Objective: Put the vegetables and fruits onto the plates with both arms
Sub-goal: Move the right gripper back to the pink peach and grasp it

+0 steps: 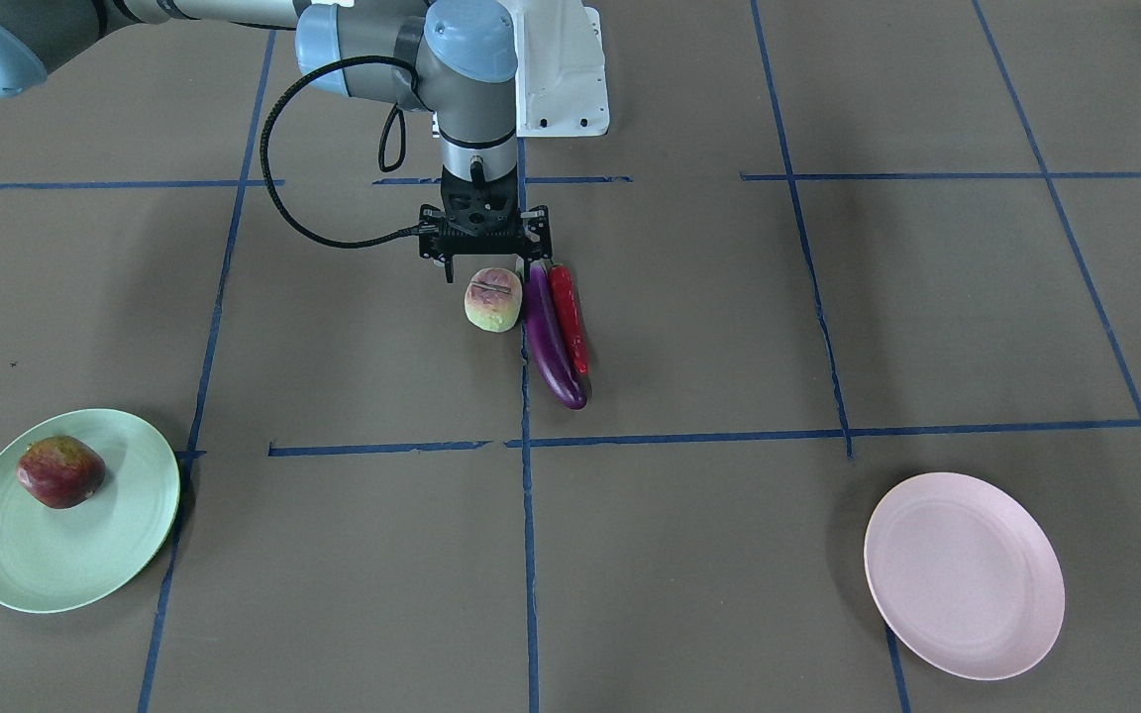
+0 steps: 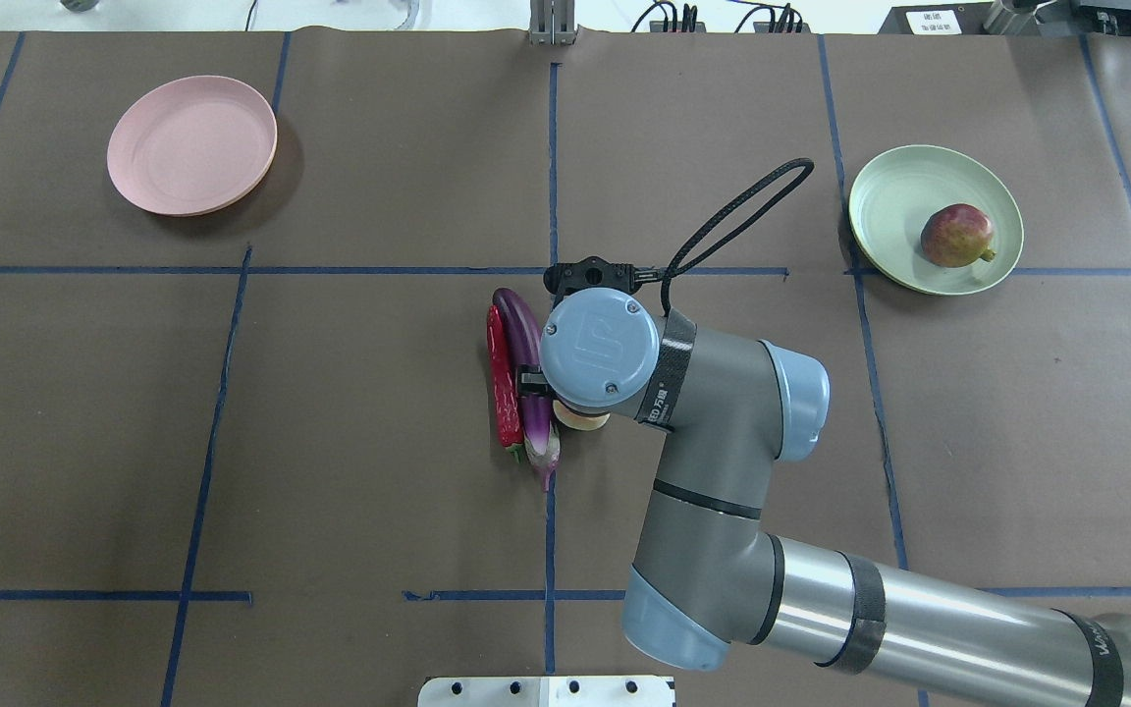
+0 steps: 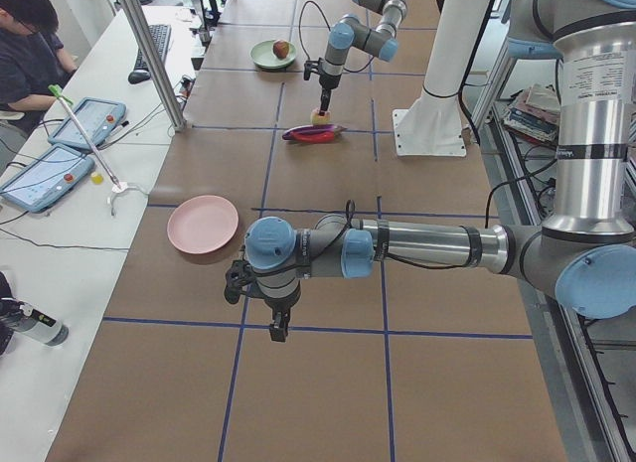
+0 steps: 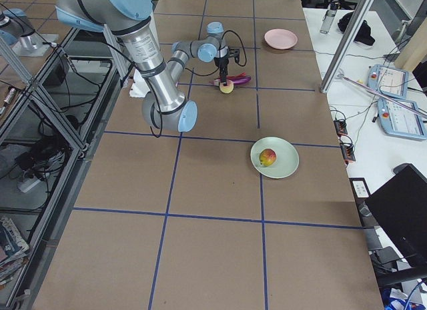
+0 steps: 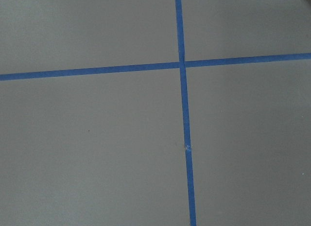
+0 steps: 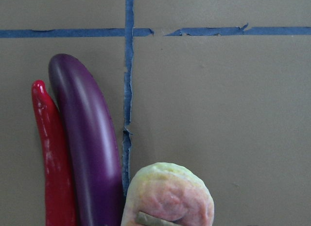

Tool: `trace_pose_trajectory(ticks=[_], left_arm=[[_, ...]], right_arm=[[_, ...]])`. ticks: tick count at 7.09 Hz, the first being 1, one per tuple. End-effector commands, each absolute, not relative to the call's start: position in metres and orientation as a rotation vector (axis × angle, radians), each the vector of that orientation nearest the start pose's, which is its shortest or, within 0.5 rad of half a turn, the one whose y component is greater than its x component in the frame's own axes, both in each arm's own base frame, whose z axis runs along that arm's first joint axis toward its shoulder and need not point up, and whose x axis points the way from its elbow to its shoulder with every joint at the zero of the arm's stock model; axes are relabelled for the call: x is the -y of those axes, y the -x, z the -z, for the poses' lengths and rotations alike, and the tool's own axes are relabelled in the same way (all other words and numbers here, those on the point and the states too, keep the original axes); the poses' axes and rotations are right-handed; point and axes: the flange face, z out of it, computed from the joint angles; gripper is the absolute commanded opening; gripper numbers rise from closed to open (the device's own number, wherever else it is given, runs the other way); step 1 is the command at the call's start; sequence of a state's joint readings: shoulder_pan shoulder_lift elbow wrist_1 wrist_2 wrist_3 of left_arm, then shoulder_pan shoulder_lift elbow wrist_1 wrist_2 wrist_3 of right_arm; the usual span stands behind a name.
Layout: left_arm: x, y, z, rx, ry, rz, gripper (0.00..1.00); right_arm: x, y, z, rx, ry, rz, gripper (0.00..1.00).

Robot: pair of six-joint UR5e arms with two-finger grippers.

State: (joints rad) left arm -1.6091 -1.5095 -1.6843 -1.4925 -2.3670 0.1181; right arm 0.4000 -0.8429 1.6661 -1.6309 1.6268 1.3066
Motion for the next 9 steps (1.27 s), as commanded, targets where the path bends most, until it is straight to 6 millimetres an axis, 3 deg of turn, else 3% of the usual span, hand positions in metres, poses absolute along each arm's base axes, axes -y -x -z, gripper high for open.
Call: trace_pose_trajectory(ticks=[1,6,8,9], left_arm=[[0.461,0.080,-0.638,-0.796,-0.038,-0.065,1.00],[0.461,0.080,-0.638,-0.796,-0.038,-0.065,1.00],[0.461,0.080,-0.638,-0.796,-0.038,-0.065,1.00],[0.461,0.080,-0.638,-0.796,-0.038,-0.065,1.00]], right_arm=[[0.389,0.600,-0.208,0.708,-0.192,-0.107,1.00],[0.391,0.617,-0.216,0.748,-0.202,-0.110,0.97],[0.393,0.612,-0.208,0.760,-0.199,-0.100,0.14],[0.412,0.590,-0.199,0.790,-0.184,-0.117,0.04]])
